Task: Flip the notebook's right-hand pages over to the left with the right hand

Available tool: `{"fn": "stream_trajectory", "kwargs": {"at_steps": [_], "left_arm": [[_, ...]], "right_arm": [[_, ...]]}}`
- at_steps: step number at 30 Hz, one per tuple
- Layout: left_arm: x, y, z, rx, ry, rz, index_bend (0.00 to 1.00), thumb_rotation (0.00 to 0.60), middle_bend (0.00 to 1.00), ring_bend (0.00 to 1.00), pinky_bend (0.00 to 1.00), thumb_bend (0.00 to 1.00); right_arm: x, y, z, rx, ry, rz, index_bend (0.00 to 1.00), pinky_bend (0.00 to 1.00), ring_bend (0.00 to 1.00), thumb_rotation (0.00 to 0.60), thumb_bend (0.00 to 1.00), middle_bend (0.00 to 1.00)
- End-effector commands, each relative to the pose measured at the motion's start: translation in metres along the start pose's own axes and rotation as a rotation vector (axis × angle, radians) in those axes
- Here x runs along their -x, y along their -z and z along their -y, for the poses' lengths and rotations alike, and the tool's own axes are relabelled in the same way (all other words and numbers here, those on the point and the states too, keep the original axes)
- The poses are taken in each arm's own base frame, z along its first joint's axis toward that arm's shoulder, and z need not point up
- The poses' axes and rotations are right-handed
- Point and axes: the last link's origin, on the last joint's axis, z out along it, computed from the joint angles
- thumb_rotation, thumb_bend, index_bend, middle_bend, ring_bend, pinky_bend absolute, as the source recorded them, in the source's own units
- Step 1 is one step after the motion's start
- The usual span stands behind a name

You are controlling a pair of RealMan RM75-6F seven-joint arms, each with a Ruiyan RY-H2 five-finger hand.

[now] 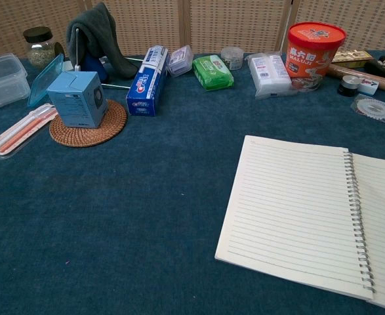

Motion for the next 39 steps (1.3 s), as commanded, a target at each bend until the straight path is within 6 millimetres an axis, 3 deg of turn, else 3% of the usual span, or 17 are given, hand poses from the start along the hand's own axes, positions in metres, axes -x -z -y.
{"fn": "stream_trajectory", "kwargs": {"at_steps": [1, 7, 13, 21, 27, 39], "left_arm": [[0.001, -0.001, -0.001, 0.003, 0.001, 0.001, 0.0, 0.6, 0.0, 0.0, 0.04, 0.03], [0.003, -0.003, -0.003, 0.009, 0.003, 0.006, 0.0, 0.6, 0.0, 0.0, 0.04, 0.03], [0.002, -0.003, -0.003, 0.007, 0.003, 0.001, 0.0, 0.6, 0.0, 0.0, 0.04, 0.03], [0.002, -0.002, -0.002, 0.001, -0.002, 0.005, 0.0, 0.6, 0.0, 0.0, 0.04, 0.03], [0.004, -0.004, -0.003, 0.005, -0.003, 0.009, 0.0, 0.6, 0.0, 0.0, 0.04, 0.03], [0.004, -0.008, -0.011, 0.017, -0.016, 0.013, 0.0, 0.6, 0.0, 0.0, 0.04, 0.03]], "right_arm": [[0.002, 0.006, -0.003, 0.007, -0.001, -0.001, 0.11, 0.0, 0.13, 0.389, 0.16, 0.17], [0.004, 0.015, -0.008, 0.017, 0.012, 0.002, 0.11, 0.0, 0.14, 0.377, 0.17, 0.17], [-0.001, 0.022, -0.004, -0.03, 0.043, -0.103, 0.1, 0.0, 0.15, 0.364, 0.19, 0.12], [0.009, 0.037, -0.006, -0.078, 0.07, -0.211, 0.01, 0.0, 0.02, 0.361, 0.22, 0.0], [0.026, 0.051, -0.016, -0.087, 0.1, -0.259, 0.0, 0.0, 0.0, 0.367, 0.23, 0.0], [0.066, 0.073, -0.056, -0.1, 0.195, -0.294, 0.0, 0.0, 0.0, 0.41, 0.24, 0.0]]}}
